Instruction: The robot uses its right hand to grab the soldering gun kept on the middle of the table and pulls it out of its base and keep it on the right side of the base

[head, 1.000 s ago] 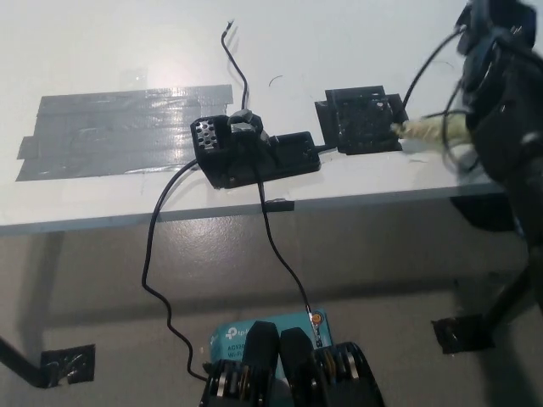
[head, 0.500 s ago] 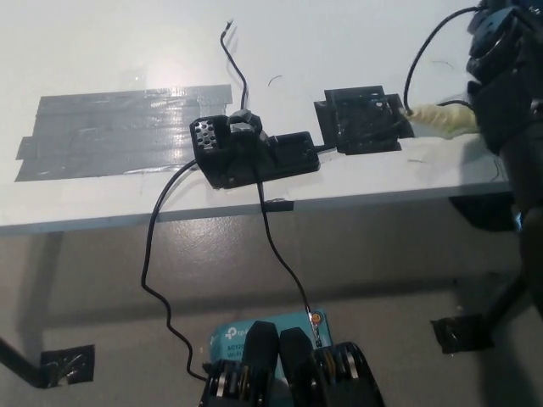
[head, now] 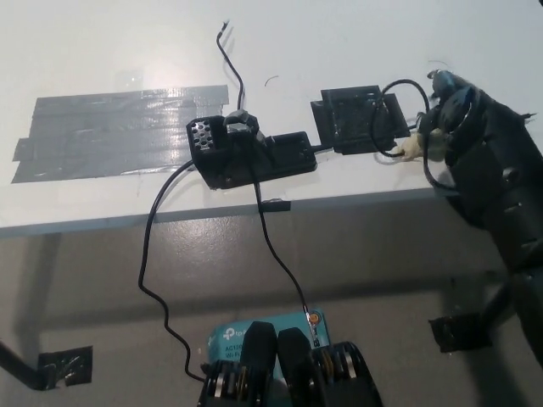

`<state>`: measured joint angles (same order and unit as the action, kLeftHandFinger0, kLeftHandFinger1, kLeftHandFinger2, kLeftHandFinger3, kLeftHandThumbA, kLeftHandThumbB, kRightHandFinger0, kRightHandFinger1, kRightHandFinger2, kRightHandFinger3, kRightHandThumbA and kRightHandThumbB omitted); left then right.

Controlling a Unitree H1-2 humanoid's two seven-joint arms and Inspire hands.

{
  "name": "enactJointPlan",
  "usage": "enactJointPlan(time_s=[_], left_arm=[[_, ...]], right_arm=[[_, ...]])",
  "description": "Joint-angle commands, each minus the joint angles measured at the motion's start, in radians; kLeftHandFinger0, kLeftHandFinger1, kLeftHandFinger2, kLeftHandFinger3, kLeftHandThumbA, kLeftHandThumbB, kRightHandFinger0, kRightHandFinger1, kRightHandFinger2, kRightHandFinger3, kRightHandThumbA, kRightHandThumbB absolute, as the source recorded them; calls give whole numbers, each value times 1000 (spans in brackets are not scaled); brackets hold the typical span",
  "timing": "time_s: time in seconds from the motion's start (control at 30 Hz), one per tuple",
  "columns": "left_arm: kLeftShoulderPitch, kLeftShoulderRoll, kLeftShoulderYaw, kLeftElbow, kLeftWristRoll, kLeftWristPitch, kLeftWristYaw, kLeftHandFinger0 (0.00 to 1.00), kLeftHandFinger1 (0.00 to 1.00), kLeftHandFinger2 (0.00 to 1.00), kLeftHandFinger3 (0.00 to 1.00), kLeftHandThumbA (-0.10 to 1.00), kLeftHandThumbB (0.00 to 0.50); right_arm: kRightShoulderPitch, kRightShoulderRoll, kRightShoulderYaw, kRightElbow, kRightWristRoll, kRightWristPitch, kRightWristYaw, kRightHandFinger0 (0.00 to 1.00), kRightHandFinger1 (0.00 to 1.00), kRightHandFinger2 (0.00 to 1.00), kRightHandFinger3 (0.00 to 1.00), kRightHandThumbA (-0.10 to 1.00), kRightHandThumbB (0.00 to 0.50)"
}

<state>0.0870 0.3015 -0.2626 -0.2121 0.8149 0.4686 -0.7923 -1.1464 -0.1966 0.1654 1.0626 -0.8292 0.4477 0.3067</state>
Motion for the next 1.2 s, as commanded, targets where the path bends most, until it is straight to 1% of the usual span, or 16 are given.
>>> enactJointPlan(time_s=[0.0,0.07,0.1,0.13,0.23,0.43,0.47,0.5,0.53,0.6,0.67,0.8,0.93,1.03,1.13,1.17], left_arm=[[-28,-44,-16,-65,-47,1,-65,877,926,1000,1000,399,25],[-22,-36,-23,-69,-35,1,-69,861,911,1000,1000,430,9],[-22,-28,-28,-70,-36,1,-66,854,902,999,1000,442,4],[-22,-26,-32,-70,-38,1,-64,853,901,997,1000,443,3],[-17,-30,-12,-71,-49,1,-71,851,916,1000,1000,430,6],[-18,-28,0,-66,-50,1,-79,859,913,1000,991,422,0],[-14,-23,-2,-71,-44,1,-82,866,914,1000,977,423,1],[-12,-16,-2,-75,-47,1,-80,889,928,1000,939,406,0],[-11,-17,3,-73,-45,1,-81,892,928,998,920,398,0],[-12,-12,1,-73,-47,1,-83,875,915,980,889,407,2],[-10,-14,12,-73,-47,1,-92,892,927,983,870,402,18],[-14,-21,21,-67,-24,1,-103,894,922,978,856,354,11],[-8,-21,33,-69,-21,1,-105,856,888,957,842,338,10],[-6,-28,46,-64,-15,1,-115,907,928,986,833,325,17],[1,-26,51,-66,-32,1,-111,917,939,996,809,300,17],[3,-17,47,-69,-40,1,-109,929,943,991,797,309,19]], right_arm=[[-104,-108,220,-74,-24,-145,441,1000,1000,1000,1000,424,500],[-97,-116,242,-96,-40,-81,414,1000,1000,1000,1000,446,500],[-101,-127,263,-103,-39,-97,441,1000,1000,1000,1000,522,500],[-103,-138,285,-111,-45,-119,455,1000,1000,1000,1000,537,500],[-118,-151,268,-112,11,-74,488,1000,1000,1000,1000,523,500],[-155,-185,280,-132,33,-55,517,1000,1000,1000,1000,576,500],[-152,-192,282,-152,32,-55,508,1000,1000,1000,1000,602,500],[-151,-209,307,-180,10,-95,482,1000,1000,1000,1000,715,500],[-147,-204,287,-191,18,-40,446,1000,1000,1000,1000,703,500],[-135,-216,284,-245,14,-17,407,1000,1000,1000,1000,722,500],[-137,-224,265,-263,59,-29,442,1000,1000,1000,1000,696,500],[-136,-258,262,-337,105,-72,499,1000,1000,1000,1000,708,500],[-164,-277,303,-359,88,-46,578,1000,1000,1000,1000,773,500],[-160,-303,309,-410,88,-10,615,1000,1000,1000,1000,710,500],[-157,-320,313,-417,96,-26,625,1000,1000,1000,1000,698,500],[-157,-331,307,-430,97,-7,632,1000,1000,1000,1000,627,500]])
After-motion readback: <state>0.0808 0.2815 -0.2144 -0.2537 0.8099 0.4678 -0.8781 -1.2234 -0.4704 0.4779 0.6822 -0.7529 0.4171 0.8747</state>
